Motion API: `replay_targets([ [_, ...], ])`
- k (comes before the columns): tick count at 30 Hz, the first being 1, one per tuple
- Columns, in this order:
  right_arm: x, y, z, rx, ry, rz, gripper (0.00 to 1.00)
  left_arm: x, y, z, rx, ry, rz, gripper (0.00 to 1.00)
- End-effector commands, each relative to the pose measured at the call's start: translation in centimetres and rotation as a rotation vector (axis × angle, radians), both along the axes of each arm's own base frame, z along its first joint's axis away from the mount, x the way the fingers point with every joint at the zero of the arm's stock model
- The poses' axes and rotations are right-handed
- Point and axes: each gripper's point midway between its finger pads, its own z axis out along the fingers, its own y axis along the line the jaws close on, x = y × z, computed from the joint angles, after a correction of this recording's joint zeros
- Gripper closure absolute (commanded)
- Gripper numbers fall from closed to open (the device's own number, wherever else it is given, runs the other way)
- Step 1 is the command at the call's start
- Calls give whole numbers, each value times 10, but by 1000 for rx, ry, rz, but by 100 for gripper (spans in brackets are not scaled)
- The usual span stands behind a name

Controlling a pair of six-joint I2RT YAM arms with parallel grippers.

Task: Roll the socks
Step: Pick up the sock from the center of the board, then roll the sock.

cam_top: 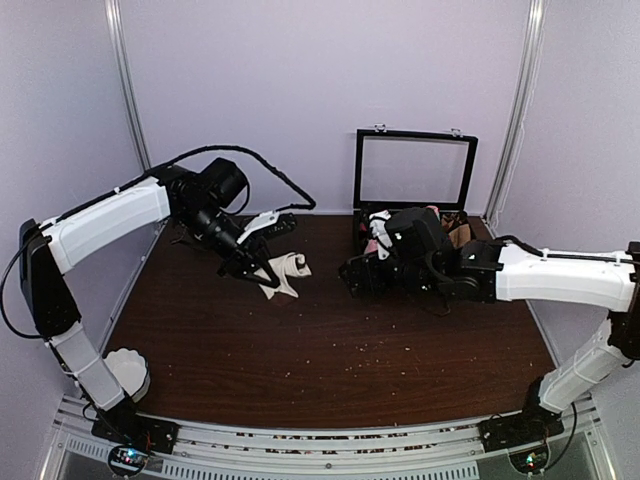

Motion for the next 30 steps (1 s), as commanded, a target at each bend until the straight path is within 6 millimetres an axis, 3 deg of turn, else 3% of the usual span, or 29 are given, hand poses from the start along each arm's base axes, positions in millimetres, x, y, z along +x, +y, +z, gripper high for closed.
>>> replay_targets([
  [1,24,-76,61,-125,-260,-423,0,-23,1,22,-64,136,-33,100],
  [3,10,-28,71,62,-240,-118,0,-22,1,23,-71,158,-32,100],
  [5,-38,26,79,244,-241,292,0,-25,0,27,-82,190,-41,100],
  [8,-77,52,91,330,-253,523,0,-23,0,29,-83,226,-30,100],
  [12,-108,76,103,353,-253,694,0,-18,0,25,-83,265,-8,100],
  [17,-116,101,105,352,-235,760,1,-23,-1,26,-94,291,-25,100],
  [20,-116,116,99,346,-199,799,7,-27,1,28,-103,295,-46,100],
  [25,-112,139,89,299,-133,843,31,-38,4,32,-122,310,-95,100],
  [27,-107,142,89,289,-133,824,38,-42,6,33,-125,307,-115,100],
  [29,-100,143,89,284,-140,791,54,-46,8,34,-128,305,-137,100],
  [30,-98,142,89,281,-139,778,57,-47,9,35,-129,304,-146,100],
])
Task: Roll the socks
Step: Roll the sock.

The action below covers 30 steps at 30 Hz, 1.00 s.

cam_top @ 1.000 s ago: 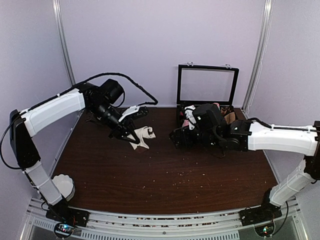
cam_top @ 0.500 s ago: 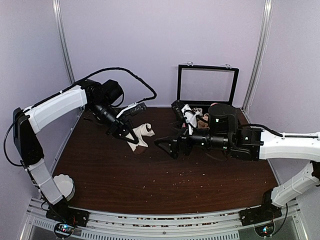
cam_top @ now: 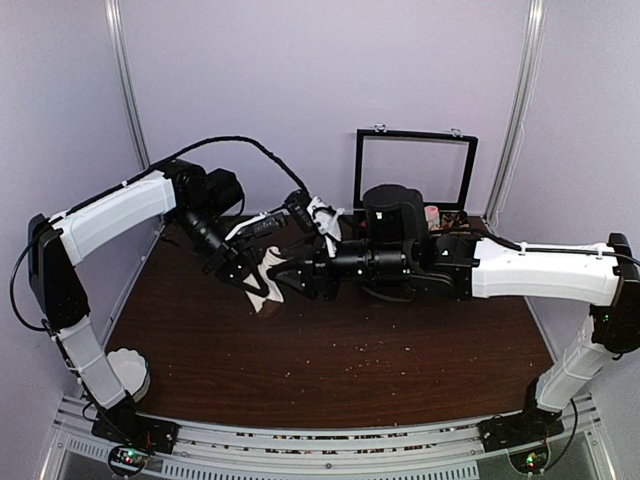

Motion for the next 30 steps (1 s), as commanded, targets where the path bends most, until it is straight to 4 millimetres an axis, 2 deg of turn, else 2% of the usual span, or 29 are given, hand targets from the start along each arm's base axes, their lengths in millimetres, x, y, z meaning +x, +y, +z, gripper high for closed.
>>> replay_targets([
  [1,4,1,-3,-29,10,-23,60,-9,0,18,-87,-8,-63,100],
  [3,7,1,-9,-57,14,-41,60,-10,0,20,-91,-7,-64,100],
  [4,8,1,-13,-77,18,-47,51,-11,0,21,-96,-7,-66,100],
  [5,9,0,-19,-103,27,-58,34,-11,0,22,-100,-8,-67,100],
  [6,9,-1,-24,-120,32,-64,8,-10,0,23,-99,-9,-66,100],
  [7,8,-3,-26,-125,32,-68,1,-10,-1,24,-100,-11,-66,100],
  [11,20,-11,-25,-106,9,-161,1,-8,-2,23,-101,-9,-62,100],
  [13,36,-17,-29,-123,13,-257,7,-8,-2,23,-103,-5,-63,100],
  [15,40,-16,-27,-106,21,-275,10,-9,-2,23,-103,-1,-65,100],
  [18,32,-9,-17,-44,44,-223,15,-11,-1,23,-104,-4,-71,100],
  [23,19,1,-7,-25,37,-129,37,-13,0,23,-103,-1,-79,100],
  [26,8,4,-7,-30,42,-59,59,-16,1,26,-111,-5,-94,100],
  [28,2,5,-9,-38,48,-24,77,-19,3,29,-118,0,-109,100],
  [30,-1,6,-9,-39,52,-7,100,-20,3,29,-120,8,-120,100],
])
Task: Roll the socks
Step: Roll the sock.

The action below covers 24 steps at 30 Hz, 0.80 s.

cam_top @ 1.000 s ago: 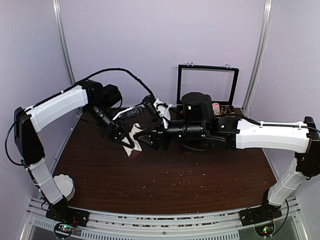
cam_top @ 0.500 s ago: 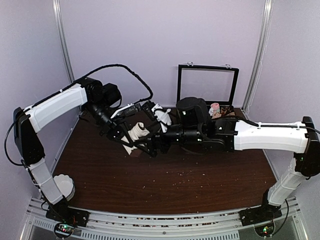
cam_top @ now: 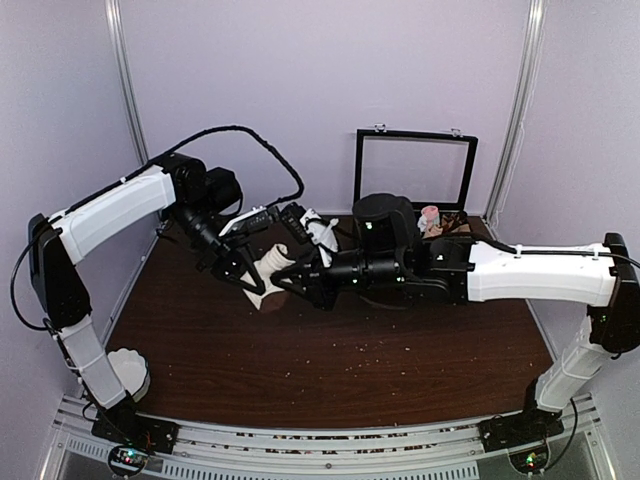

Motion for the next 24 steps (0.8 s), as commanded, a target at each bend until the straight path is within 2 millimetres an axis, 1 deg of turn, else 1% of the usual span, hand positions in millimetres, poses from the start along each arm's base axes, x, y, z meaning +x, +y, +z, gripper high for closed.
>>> replay_targets([
  [1,-7,6,13,36,-2,58,100,-5,0,11,-40,15,-36,97],
  [2,-5,6,13,38,3,48,100,-2,-1,9,-34,9,-27,80],
  [3,-3,6,13,44,9,32,100,2,-3,8,-27,-7,-10,61],
  [4,0,5,13,47,12,11,100,5,-4,7,-19,-24,13,46],
  [5,4,5,13,54,17,-20,100,10,-4,7,-17,-50,36,38],
  [7,14,5,13,62,33,-90,100,17,-5,10,-18,-137,86,31],
  [9,23,5,13,76,60,-166,100,22,-5,12,-10,-237,124,30],
  [11,32,5,12,87,79,-253,100,31,-7,7,27,-349,185,31],
  [13,43,1,12,109,112,-343,100,42,-8,9,35,-471,250,33],
  [15,51,-3,9,132,152,-422,100,52,-6,6,61,-596,308,33],
  [17,50,-1,11,167,189,-435,100,58,-3,8,82,-705,347,34],
  [19,45,4,15,209,223,-415,100,61,-4,5,98,-754,352,34],
  [22,36,13,20,249,268,-371,100,65,-4,-1,123,-781,364,39],
  [24,32,18,20,257,297,-350,100,75,-3,0,137,-815,405,45],
])
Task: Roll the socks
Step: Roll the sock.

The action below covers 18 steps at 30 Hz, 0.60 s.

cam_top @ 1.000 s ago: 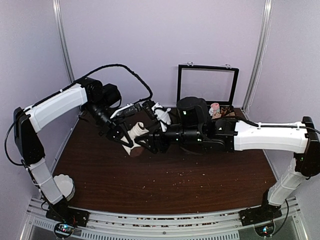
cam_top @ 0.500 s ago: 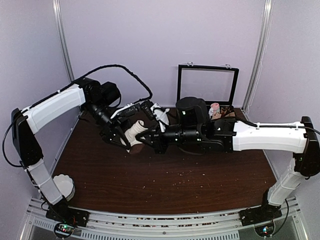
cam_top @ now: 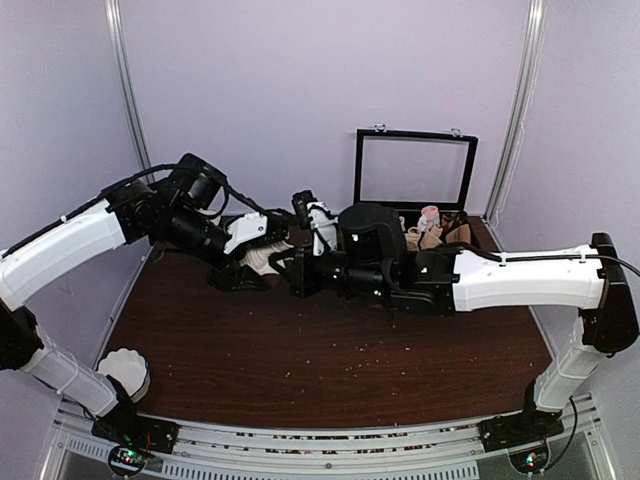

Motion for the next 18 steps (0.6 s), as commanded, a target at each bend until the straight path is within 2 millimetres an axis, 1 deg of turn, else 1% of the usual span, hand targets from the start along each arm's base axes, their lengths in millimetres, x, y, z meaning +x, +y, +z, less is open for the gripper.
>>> replay_targets([
  [1,-2,12,17,121,65,-6,100,35,-2,9,-1,-155,118,49],
  [2,-4,13,14,129,85,2,100,37,-1,11,-2,-168,124,53],
  [4,-9,15,10,151,122,20,100,42,1,13,6,-195,147,67],
  [5,-11,15,8,165,140,25,100,46,3,13,14,-207,163,71],
  [6,-12,15,6,179,163,29,100,47,4,13,17,-212,171,79],
  [8,-14,16,3,189,182,35,100,45,3,12,14,-204,165,90],
  [9,-14,15,2,186,183,33,93,42,2,13,4,-191,152,95],
  [10,-13,12,0,173,174,25,80,36,0,12,-4,-164,128,99],
  [12,-14,6,3,144,118,26,63,15,-7,13,-38,-86,33,100],
  [13,-13,1,5,127,79,27,56,-3,-12,16,-66,-25,-45,100],
  [14,-14,-2,8,102,31,36,51,-20,-13,17,-82,37,-118,100],
  [16,-16,-10,11,23,-62,41,46,-53,-16,25,-132,169,-256,100],
  [17,-16,-14,13,-8,-105,48,46,-68,-15,28,-142,228,-318,100],
  [18,-19,-17,17,-22,-140,59,46,-78,-15,32,-156,280,-361,100],
])
